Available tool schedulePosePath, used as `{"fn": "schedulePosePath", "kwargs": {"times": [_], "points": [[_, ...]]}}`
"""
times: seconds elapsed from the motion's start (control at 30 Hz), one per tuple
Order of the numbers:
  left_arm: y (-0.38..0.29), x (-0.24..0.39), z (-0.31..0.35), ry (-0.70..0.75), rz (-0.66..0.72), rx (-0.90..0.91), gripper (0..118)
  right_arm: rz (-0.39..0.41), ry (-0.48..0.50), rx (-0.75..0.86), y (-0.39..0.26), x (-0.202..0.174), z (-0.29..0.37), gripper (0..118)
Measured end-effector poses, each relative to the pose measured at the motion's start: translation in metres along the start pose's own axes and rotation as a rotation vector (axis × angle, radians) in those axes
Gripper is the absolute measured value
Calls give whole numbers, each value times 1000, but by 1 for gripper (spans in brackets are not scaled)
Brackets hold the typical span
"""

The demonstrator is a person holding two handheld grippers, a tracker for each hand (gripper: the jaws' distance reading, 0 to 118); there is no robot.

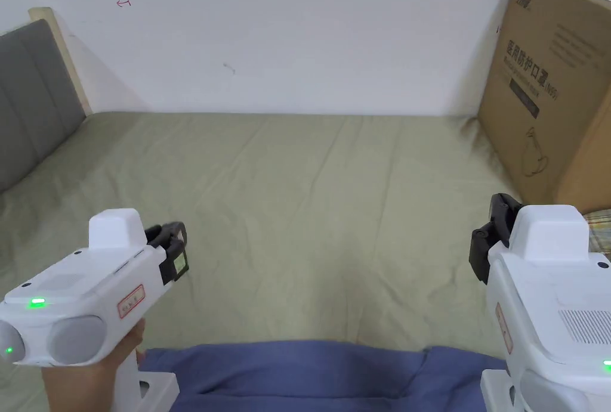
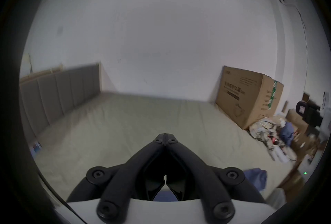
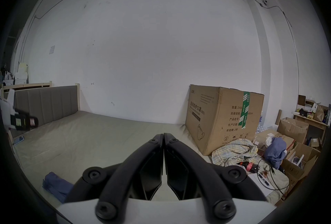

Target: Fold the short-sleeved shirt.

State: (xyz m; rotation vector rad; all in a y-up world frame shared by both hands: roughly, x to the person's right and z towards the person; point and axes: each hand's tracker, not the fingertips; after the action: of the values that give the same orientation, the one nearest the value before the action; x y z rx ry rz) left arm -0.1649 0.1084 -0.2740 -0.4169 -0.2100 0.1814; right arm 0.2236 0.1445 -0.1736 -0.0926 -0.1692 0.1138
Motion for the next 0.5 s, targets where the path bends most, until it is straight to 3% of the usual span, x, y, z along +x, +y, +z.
{"fn": "schedulePosePath", "kwargs": {"times": [0.33,0.5], "points": [[-68,-133,-47,-208,373,-370,0,19,14,-48,-10,-15,-11,1],[-102,-181,-62,-157,450,-501,2,30,35,-74,-19,-27,-19,1]]}}
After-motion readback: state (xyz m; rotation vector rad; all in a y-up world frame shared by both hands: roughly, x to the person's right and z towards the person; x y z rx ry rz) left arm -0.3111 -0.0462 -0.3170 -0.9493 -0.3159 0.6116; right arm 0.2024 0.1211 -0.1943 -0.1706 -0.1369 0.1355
